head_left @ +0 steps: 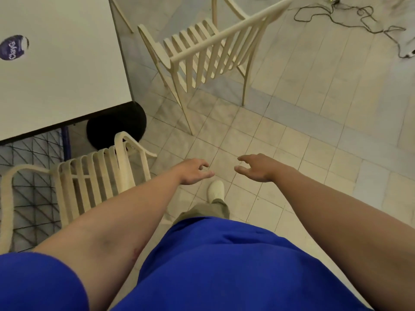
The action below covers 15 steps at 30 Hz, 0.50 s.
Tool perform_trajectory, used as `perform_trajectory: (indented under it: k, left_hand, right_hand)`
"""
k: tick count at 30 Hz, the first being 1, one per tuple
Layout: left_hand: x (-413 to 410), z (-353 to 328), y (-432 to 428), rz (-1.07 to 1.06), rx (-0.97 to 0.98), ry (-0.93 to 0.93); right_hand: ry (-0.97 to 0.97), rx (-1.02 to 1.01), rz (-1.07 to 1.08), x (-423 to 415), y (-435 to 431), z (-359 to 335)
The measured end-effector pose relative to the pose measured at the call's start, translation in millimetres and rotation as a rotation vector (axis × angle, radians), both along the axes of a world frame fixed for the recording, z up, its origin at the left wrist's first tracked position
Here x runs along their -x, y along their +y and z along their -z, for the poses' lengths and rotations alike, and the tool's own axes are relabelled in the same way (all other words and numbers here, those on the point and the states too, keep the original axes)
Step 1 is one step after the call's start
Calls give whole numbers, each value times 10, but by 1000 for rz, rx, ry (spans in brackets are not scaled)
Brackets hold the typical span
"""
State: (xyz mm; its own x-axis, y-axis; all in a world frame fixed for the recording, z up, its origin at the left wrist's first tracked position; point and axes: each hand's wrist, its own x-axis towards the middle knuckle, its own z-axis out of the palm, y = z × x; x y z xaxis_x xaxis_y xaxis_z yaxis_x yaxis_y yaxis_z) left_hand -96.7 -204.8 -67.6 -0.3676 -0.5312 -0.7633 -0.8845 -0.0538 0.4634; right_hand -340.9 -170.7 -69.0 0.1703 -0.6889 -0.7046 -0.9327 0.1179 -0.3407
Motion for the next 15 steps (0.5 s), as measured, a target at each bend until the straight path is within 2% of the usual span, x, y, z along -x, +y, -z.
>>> perform_trajectory:
  k: [8,15]
  left_hand:
    - [489,-121,-1275,-48,44,59]
    - [827,-8,-1948,-133,37,13]
  right_hand:
    - [-7,-1,18,435,-1151,-58]
    - [-31,27,-100,898,-2098,12]
